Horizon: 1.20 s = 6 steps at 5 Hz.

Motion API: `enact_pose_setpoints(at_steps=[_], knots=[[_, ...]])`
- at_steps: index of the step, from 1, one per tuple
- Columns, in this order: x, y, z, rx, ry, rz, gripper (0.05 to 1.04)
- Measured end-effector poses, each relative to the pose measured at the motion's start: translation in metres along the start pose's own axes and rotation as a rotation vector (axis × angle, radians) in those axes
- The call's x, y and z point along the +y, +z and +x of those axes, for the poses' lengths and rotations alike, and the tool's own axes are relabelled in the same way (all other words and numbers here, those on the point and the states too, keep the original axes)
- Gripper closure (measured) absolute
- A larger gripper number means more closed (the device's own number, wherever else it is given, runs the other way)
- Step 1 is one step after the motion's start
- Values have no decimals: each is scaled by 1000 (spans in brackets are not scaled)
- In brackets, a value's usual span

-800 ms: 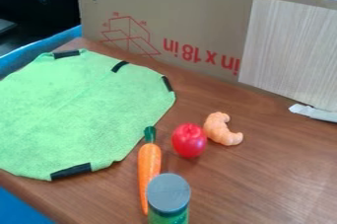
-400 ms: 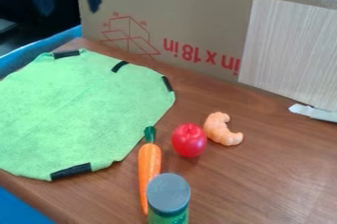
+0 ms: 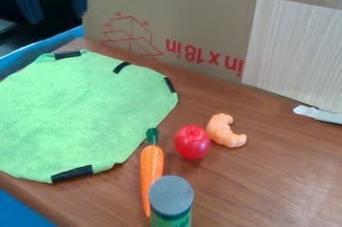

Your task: Fold the cloth from bottom left to top right

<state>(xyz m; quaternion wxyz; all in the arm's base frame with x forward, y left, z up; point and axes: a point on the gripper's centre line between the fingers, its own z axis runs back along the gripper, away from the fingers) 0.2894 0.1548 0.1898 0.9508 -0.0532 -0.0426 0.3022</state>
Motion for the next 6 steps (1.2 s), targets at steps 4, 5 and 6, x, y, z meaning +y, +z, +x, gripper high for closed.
enact_pose_setpoints(at_steps=[4, 5, 6], knots=[[67, -35, 37, -217, 46, 6, 85], [82, -40, 39, -224, 60, 24, 85], [101, -48, 40, -218, 87, 48, 85]])
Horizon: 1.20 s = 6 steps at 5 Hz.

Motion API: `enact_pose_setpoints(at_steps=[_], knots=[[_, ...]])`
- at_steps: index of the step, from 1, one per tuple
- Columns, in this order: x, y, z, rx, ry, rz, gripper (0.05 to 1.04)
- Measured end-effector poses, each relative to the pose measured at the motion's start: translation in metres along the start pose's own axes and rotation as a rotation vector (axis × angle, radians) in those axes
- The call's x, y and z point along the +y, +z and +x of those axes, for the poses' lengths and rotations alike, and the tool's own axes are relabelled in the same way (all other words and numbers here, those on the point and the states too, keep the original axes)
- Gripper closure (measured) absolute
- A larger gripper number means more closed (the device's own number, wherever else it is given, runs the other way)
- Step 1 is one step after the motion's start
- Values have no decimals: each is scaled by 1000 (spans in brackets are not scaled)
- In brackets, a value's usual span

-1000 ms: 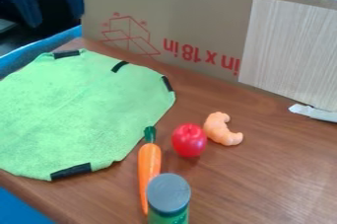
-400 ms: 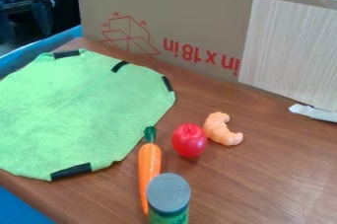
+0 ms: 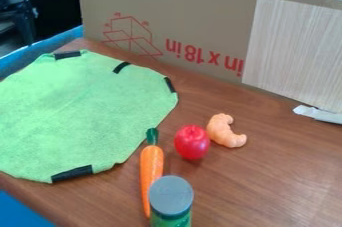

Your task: Fold the cloth from bottom left to top right

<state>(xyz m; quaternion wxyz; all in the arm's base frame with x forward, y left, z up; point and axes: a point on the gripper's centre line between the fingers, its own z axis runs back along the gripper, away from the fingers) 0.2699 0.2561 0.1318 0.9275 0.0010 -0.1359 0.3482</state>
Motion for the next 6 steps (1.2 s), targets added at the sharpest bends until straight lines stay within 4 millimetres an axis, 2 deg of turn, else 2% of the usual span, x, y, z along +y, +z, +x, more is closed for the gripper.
enact_pose_setpoints(at_steps=[2, 3, 4, 6], knots=[[42, -23, -2, -1, 18, 83, 85], [58, -42, -10, -2, 5, 132, 85], [75, -51, -21, -8, -5, 152, 85], [91, -66, -43, 0, -28, 172, 85]])
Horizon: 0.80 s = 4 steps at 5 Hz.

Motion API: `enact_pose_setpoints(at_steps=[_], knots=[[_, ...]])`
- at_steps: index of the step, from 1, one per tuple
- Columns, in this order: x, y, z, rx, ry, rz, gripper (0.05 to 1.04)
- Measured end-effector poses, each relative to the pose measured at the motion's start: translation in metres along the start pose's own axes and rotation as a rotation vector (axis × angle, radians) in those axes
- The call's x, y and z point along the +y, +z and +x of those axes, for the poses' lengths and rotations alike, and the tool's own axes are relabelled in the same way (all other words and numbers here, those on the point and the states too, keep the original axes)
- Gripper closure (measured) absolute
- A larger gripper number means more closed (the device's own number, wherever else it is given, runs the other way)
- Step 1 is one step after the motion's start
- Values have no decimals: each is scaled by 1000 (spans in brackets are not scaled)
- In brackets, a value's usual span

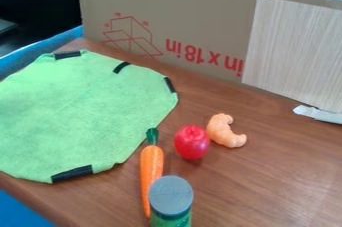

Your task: Fold the cloth from bottom left to top right

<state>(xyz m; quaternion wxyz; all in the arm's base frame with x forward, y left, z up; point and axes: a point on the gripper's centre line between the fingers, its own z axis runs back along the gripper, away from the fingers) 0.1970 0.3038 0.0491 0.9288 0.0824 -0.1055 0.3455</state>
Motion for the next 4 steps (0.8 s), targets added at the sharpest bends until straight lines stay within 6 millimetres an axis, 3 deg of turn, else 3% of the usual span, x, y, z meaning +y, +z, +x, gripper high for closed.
enact_pose_setpoints(at_steps=[3, 4], knots=[[7, -13, -17, -8, -16, 14, 85], [9, -13, -15, -20, 1, 27, 140]])
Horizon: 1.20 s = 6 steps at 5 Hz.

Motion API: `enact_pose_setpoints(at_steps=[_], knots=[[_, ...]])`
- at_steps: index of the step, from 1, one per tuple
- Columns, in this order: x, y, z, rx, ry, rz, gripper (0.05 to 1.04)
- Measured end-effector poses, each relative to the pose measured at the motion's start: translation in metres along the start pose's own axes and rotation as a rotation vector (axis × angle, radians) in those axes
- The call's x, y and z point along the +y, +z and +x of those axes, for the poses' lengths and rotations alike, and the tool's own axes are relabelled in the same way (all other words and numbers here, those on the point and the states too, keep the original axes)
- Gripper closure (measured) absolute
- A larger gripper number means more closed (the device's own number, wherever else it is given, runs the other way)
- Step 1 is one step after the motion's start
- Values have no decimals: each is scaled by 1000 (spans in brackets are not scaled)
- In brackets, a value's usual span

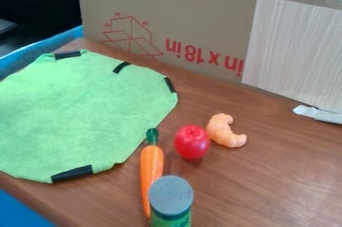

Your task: Fold the cloth from bottom left to top right

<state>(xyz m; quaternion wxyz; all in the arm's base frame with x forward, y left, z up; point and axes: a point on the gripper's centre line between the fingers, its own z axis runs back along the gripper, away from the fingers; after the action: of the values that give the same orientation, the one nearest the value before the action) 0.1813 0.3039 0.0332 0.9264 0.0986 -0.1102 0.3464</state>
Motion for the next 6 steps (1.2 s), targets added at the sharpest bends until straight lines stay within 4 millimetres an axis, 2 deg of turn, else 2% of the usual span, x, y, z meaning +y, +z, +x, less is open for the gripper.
enact_pose_setpoints(at_steps=[2, 3, 4, 6], knots=[[-2, -2, 0, -20, 0, -6, 713], [-3, -2, 0, -17, 16, -9, 923], [-8, 2, -2, 30, 24, -43, 1013], [-53, 43, 16, 102, 93, -132, 1022]])
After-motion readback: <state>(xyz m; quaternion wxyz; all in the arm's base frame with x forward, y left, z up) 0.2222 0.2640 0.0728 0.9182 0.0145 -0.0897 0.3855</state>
